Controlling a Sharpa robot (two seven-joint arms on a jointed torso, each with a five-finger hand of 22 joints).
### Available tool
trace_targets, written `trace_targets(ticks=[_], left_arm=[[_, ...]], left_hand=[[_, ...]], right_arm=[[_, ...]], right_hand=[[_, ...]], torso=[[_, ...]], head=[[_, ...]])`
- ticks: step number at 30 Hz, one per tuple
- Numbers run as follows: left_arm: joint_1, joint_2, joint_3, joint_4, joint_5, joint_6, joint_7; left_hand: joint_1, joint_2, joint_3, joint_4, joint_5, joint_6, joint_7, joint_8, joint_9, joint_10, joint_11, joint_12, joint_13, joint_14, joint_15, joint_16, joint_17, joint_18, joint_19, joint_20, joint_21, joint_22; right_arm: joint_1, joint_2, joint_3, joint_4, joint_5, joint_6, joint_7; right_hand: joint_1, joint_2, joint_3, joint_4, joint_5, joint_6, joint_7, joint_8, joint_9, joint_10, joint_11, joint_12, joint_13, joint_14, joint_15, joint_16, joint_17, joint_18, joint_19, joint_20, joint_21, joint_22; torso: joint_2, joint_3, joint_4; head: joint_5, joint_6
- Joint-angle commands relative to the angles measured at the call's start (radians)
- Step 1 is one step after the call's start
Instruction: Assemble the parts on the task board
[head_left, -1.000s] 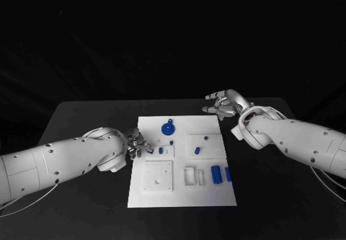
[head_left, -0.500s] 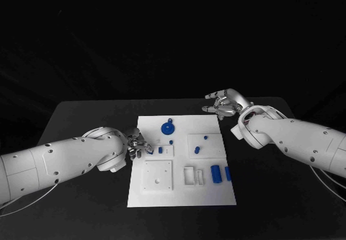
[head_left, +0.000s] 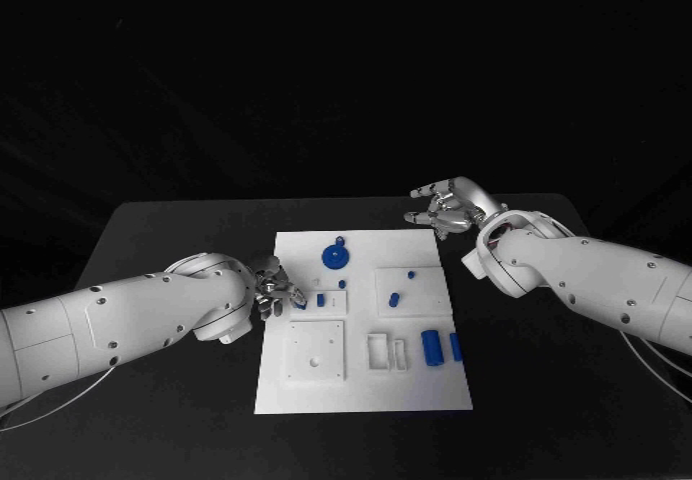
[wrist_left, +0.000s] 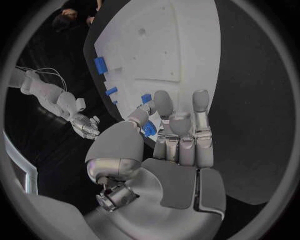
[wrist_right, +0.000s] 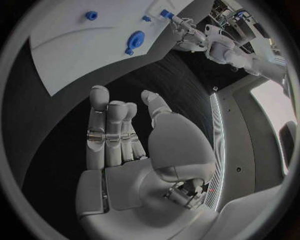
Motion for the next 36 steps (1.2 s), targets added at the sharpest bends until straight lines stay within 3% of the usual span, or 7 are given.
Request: trace_targets(ticks=[1,11,17,28,36], left_arm=[[-0.012,0.004,-0.010,0.001,0.000,0.057,-0.025],[-0.012,-0.001,-0.010,0.008,-0.005,0.036,-0.005],[-0.013,-0.008,-0.010,0.019,-0.005,-0.027,0.030],[-0.017,-0.029,-0.010,0.046,0.019,-0.167,0.084],[-0.018,-0.035,-0.010,0.055,0.031,-0.186,0.081]], left_hand=[[0.009,0.004,0.003,0.008,-0.004,0.248,-0.102,0.001,-0.001,0.024,-0.031,0.004,0.002,0.000,-0.008,0.005,0.000,-0.002,-0.004,0.001,-0.002,0.017],[0.020,-0.002,0.010,0.002,0.015,0.250,-0.102,0.002,-0.003,0.024,-0.031,0.004,0.005,-0.002,-0.007,0.008,0.008,-0.001,-0.006,0.002,-0.002,0.018],[0.026,-0.006,0.020,-0.003,0.043,0.258,-0.104,0.002,-0.005,0.024,-0.033,0.010,0.013,0.003,-0.008,0.017,0.026,0.003,-0.004,0.004,0.001,0.019],[0.022,-0.005,0.031,-0.007,0.059,0.266,-0.107,0.004,-0.002,0.023,-0.039,0.020,0.025,0.011,-0.013,0.025,0.045,0.006,0.000,0.002,0.009,0.019],[0.011,-0.001,0.040,-0.011,0.066,0.268,-0.109,0.004,0.001,0.023,-0.041,0.022,0.032,0.014,-0.015,0.026,0.052,0.006,0.000,-0.001,0.017,0.019]], right_arm=[[0.000,-0.001,0.000,0.002,-0.002,0.011,0.009],[0.000,-0.001,0.000,0.001,-0.002,0.010,0.010],[0.000,-0.001,0.000,0.001,-0.001,0.010,0.011],[0.000,-0.003,0.000,0.000,0.000,0.010,0.012],[0.000,-0.004,0.000,0.000,0.001,0.009,0.012]], right_hand=[[-0.011,0.002,0.006,-0.002,0.003,0.005,-0.001,-0.002,0.000,0.002,-0.007,0.001,0.001,0.003,-0.004,0.002,0.001,0.010,0.034,0.003,0.003,0.035],[-0.013,0.002,0.007,-0.002,0.004,0.008,-0.002,-0.002,0.000,0.002,-0.007,0.001,0.001,0.004,-0.004,0.002,0.001,0.010,0.034,0.002,0.004,0.035],[-0.013,0.002,0.007,-0.002,0.004,0.008,-0.002,-0.002,0.000,0.002,-0.007,0.001,0.001,0.004,-0.004,0.002,0.001,0.010,0.034,0.002,0.004,0.035],[-0.014,0.002,0.008,-0.001,0.006,0.011,-0.002,-0.002,0.001,0.003,-0.007,0.002,0.002,0.004,-0.005,0.002,0.002,0.010,0.034,0.002,0.003,0.035],[-0.014,0.002,0.008,-0.001,0.006,0.011,-0.002,-0.002,0.001,0.003,-0.007,0.002,0.002,0.004,-0.005,0.002,0.002,0.010,0.034,0.002,0.003,0.035]], torso=[[0.000,0.0002,-0.0004],[0.000,-0.0012,0.0005],[0.000,-0.0008,0.0007],[0.000,-0.0010,0.0001],[0.000,-0.0002,0.0006]], head=[[0.000,0.001],[-0.001,0.002],[-0.001,0.004],[-0.001,0.001],[-0.001,-0.001]])
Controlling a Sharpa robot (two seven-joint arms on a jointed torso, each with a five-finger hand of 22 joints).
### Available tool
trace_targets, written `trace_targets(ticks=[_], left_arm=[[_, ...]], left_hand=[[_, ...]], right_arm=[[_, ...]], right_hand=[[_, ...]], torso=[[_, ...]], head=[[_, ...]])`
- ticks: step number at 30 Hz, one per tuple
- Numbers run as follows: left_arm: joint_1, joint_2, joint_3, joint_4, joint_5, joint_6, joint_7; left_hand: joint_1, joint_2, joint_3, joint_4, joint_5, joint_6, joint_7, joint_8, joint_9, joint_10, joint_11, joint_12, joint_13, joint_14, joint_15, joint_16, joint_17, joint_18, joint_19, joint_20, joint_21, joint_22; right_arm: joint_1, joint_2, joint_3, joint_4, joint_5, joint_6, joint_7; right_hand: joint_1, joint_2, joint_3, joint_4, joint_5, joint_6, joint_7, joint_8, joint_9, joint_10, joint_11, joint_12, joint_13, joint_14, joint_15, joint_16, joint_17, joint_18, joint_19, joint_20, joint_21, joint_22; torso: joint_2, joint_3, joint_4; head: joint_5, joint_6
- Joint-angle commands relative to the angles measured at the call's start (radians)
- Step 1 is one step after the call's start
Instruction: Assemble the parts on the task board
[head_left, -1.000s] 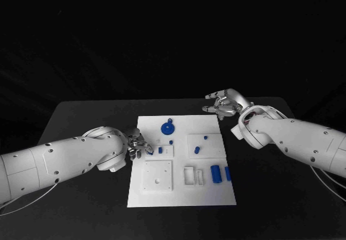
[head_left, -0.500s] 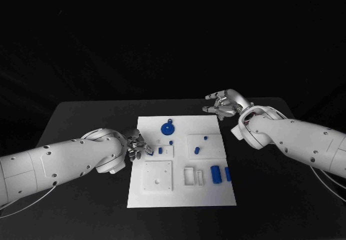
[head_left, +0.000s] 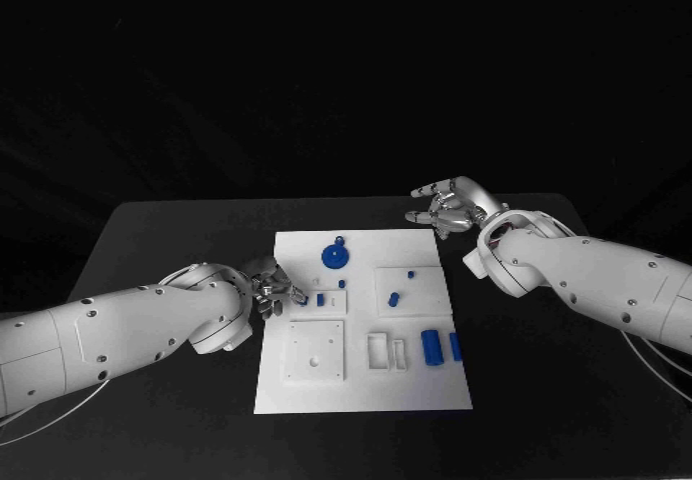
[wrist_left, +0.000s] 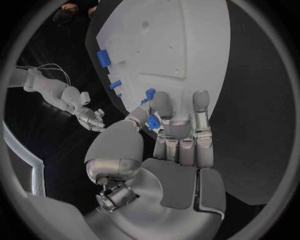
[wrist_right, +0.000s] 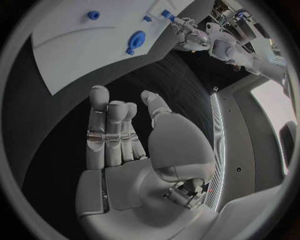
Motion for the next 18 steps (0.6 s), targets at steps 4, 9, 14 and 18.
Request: trace_targets(ticks=[4,9,14,18], left_arm=[[-0.002,0.000,0.000,0.006,0.020,-0.037,0.010],[-0.002,0.000,0.000,0.001,0.021,-0.014,-0.008],[-0.003,0.003,0.000,-0.005,0.021,0.023,-0.026],[-0.003,0.006,0.000,-0.008,0.020,0.045,-0.037]], left_hand=[[-0.008,0.009,0.015,-0.009,0.005,0.268,-0.109,0.005,0.002,0.019,-0.038,0.005,0.001,0.005,-0.002,0.003,0.001,0.006,0.000,-0.001,0.002,0.019],[-0.012,0.012,0.017,-0.010,0.005,0.268,-0.109,0.005,0.003,0.019,-0.039,0.007,0.004,0.006,-0.003,0.005,0.006,0.006,0.000,-0.002,0.006,0.019],[-0.016,0.015,0.018,-0.011,0.005,0.268,-0.109,0.005,0.005,0.019,-0.038,0.006,0.005,0.006,-0.003,0.004,0.007,0.004,-0.002,-0.003,0.007,0.019],[-0.019,0.016,0.019,-0.013,0.005,0.268,-0.109,0.005,0.005,0.019,-0.038,0.006,0.006,0.005,-0.003,0.004,0.007,0.004,-0.003,-0.003,0.007,0.019]], right_arm=[[-0.001,0.000,0.000,0.000,0.000,0.010,0.011],[-0.001,0.000,0.000,-0.001,0.000,0.010,0.011],[-0.001,0.001,0.000,-0.002,0.000,0.010,0.011],[-0.002,0.001,0.000,-0.003,0.000,0.011,0.011]], right_hand=[[-0.010,-0.002,0.006,0.002,0.004,0.007,0.002,-0.002,0.000,0.003,-0.007,0.002,0.001,0.004,-0.005,0.002,0.001,0.010,0.034,0.002,0.003,0.035],[-0.010,-0.002,0.006,0.002,0.004,0.007,0.002,-0.002,0.000,0.003,-0.007,0.002,0.001,0.004,-0.005,0.002,0.001,0.010,0.034,0.002,0.003,0.035],[-0.010,-0.003,0.009,0.002,0.006,0.008,0.002,-0.002,0.001,0.004,-0.007,0.003,0.002,0.005,-0.005,0.003,0.001,0.010,0.034,0.002,0.004,0.035],[-0.010,-0.003,0.009,0.002,0.006,0.008,0.002,-0.002,0.001,0.004,-0.007,0.003,0.002,0.005,-0.005,0.003,0.001,0.010,0.034,0.002,0.004,0.035]], torso=[[0.000,0.0006,-0.0004],[0.000,0.0006,-0.0005],[0.000,0.0003,-0.0005],[0.000,0.0002,0.0001]], head=[[0.000,-0.001],[-0.001,-0.001],[-0.001,-0.001],[-0.001,-0.001]])
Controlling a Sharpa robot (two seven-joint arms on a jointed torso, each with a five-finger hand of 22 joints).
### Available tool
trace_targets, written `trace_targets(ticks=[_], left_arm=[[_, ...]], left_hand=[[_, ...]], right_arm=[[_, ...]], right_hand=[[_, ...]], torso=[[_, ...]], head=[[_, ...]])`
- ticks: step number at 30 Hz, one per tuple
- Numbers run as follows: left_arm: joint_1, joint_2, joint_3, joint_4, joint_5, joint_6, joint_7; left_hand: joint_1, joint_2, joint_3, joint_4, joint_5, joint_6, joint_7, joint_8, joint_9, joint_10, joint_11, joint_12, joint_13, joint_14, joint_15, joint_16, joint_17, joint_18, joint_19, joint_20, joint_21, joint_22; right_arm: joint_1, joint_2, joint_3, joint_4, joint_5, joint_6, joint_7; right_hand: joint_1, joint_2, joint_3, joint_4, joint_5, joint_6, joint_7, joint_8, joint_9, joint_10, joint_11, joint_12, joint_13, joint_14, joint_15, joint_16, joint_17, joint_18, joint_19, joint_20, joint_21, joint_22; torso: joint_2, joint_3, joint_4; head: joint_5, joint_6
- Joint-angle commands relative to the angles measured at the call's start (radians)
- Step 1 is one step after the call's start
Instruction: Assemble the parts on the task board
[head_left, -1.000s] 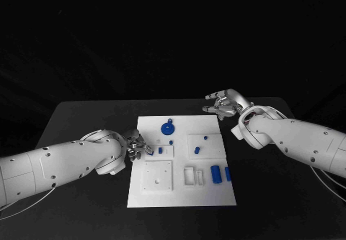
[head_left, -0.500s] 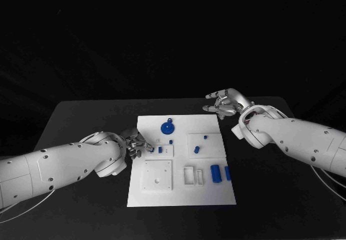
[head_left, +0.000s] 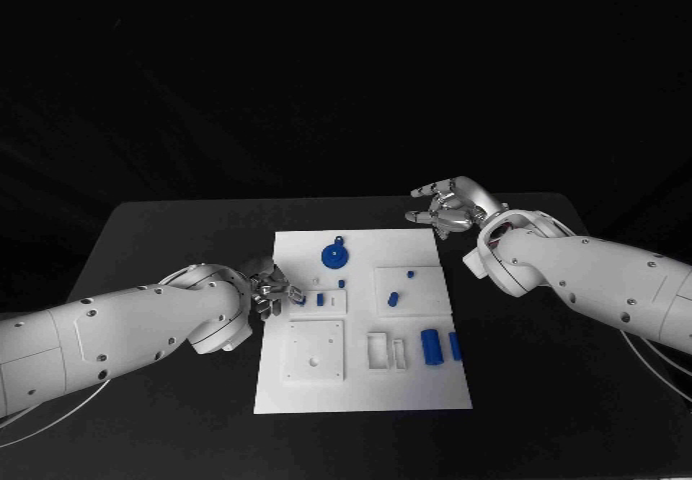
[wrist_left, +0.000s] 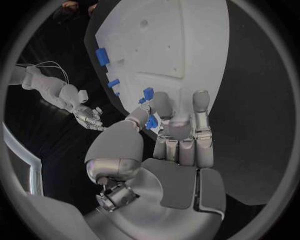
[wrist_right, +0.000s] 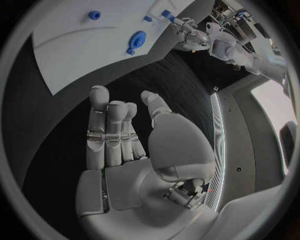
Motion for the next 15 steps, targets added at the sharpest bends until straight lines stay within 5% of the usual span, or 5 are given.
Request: trace_targets(ticks=[1,15], left_arm=[[0.000,0.005,0.000,-0.001,0.005,0.049,-0.022],[-0.001,0.020,0.000,-0.022,-0.013,0.058,-0.046]], left_hand=[[-0.006,0.006,0.015,-0.012,0.005,0.267,-0.109,0.003,0.000,0.015,-0.034,0.006,0.002,0.000,-0.001,0.004,0.001,0.003,-0.003,-0.003,0.007,0.019],[-0.016,0.015,0.016,-0.012,-0.007,0.267,-0.109,0.003,0.003,0.015,-0.034,0.006,0.003,0.000,-0.001,0.003,0.001,0.002,-0.005,-0.004,0.010,0.019]], right_arm=[[-0.001,0.001,0.000,0.000,-0.001,0.011,0.010],[-0.002,0.001,0.000,0.000,-0.001,0.010,0.011]], right_hand=[[-0.010,-0.003,0.005,-0.001,0.006,0.008,0.002,-0.002,0.001,0.000,-0.004,0.003,0.001,0.005,-0.005,0.003,0.001,0.010,0.034,0.002,0.004,0.034],[-0.010,-0.003,0.005,-0.001,0.006,0.008,0.002,-0.002,0.001,0.000,-0.004,0.003,0.001,0.005,-0.005,0.003,0.001,0.010,0.034,0.002,0.004,0.034]], torso=[[0.000,-0.0003,0.0002],[0.000,0.0001,-0.0004]], head=[[0.000,-0.001],[-0.001,-0.002]])
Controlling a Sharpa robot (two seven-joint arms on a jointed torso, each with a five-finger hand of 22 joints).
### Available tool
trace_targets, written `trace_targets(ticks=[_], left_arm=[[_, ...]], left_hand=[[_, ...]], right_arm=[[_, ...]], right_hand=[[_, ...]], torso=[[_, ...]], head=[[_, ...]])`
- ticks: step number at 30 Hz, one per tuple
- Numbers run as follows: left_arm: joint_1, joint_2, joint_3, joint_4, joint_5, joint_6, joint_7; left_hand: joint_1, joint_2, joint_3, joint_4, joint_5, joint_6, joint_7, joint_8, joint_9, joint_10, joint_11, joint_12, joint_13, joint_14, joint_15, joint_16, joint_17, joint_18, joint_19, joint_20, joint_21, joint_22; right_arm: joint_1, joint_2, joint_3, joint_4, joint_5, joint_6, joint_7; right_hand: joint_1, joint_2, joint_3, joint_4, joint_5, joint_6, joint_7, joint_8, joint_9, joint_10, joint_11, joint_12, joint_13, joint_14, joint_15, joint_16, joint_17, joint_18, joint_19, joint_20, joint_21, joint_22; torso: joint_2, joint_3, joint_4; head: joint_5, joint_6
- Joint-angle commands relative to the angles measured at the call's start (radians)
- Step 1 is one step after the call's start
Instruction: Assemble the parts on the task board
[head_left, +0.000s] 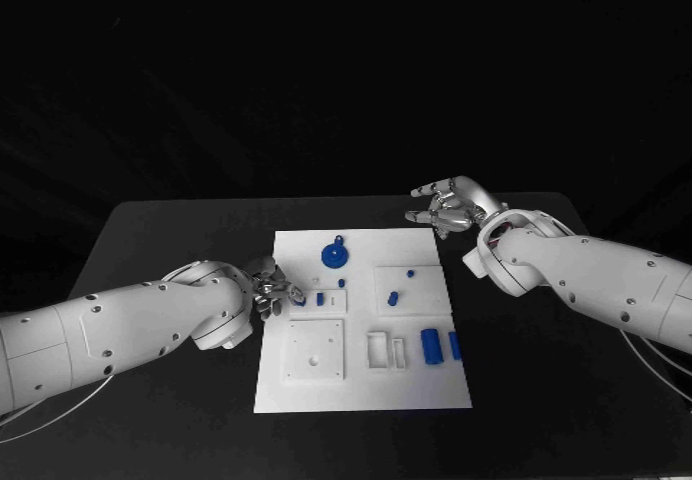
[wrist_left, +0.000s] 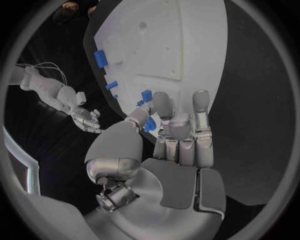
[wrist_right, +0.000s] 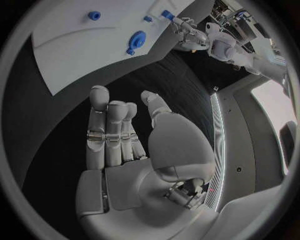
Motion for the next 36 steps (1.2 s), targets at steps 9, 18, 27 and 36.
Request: trace_targets(ticks=[9,18,27,36], left_arm=[[-0.005,0.007,-0.003,-0.008,-0.015,0.019,-0.023],[-0.006,0.002,-0.003,-0.003,-0.026,0.004,-0.022],[-0.006,0.001,-0.003,-0.001,-0.032,-0.027,-0.020],[-0.007,-0.002,-0.003,0.005,-0.032,-0.047,-0.013]], left_hand=[[0.018,0.009,-0.004,0.006,-0.014,0.264,-0.108,-0.002,0.000,0.014,-0.036,0.005,-0.001,-0.002,-0.003,0.000,-0.004,0.001,-0.005,-0.004,0.005,0.019],[0.031,0.002,-0.004,0.009,-0.009,0.264,-0.108,-0.002,0.001,0.014,-0.036,0.004,-0.002,-0.002,-0.003,0.002,0.000,0.002,-0.006,-0.004,0.006,0.019],[0.031,0.005,-0.003,0.016,-0.012,0.263,-0.108,-0.002,0.001,0.014,-0.037,0.003,-0.003,-0.002,-0.003,0.001,-0.001,0.002,-0.006,-0.004,0.006,0.019],[0.034,0.002,-0.001,0.017,-0.011,0.263,-0.109,-0.002,0.002,0.014,-0.037,0.004,-0.003,-0.001,-0.004,0.003,0.003,0.002,-0.005,-0.005,0.007,0.019]], right_arm=[[-0.001,0.000,0.000,0.001,-0.001,0.010,0.011],[-0.001,-0.001,0.000,0.001,0.000,0.010,0.011],[-0.001,-0.002,0.000,0.002,0.000,0.010,0.011],[-0.001,-0.002,0.000,0.002,0.000,0.009,0.012]], right_hand=[[-0.010,-0.003,0.005,-0.001,0.006,0.008,0.002,-0.002,0.001,0.000,-0.004,0.003,0.001,0.005,-0.005,0.003,0.001,0.010,0.034,0.002,0.004,0.034],[-0.012,-0.003,0.007,0.000,0.011,0.008,0.002,-0.002,0.001,0.000,-0.004,0.003,0.001,0.005,-0.005,0.003,0.002,0.009,0.034,0.002,0.006,0.034],[-0.013,-0.004,0.009,0.000,0.018,0.009,0.002,-0.002,0.001,0.000,-0.004,0.003,0.001,0.005,-0.005,0.002,0.002,0.009,0.034,0.002,0.007,0.035],[-0.013,-0.004,0.010,0.000,0.020,0.009,0.002,-0.002,0.001,0.000,-0.004,0.002,0.001,0.005,-0.005,0.002,0.001,0.009,0.034,0.002,0.006,0.034]], torso=[[0.000,-0.0002,0.0001],[0.000,-0.0008,0.0001],[0.000,-0.0009,0.0004],[0.000,-0.0005,-0.0003]], head=[[-0.002,-0.001],[-0.003,-0.002],[-0.003,-0.002],[-0.002,-0.002]])
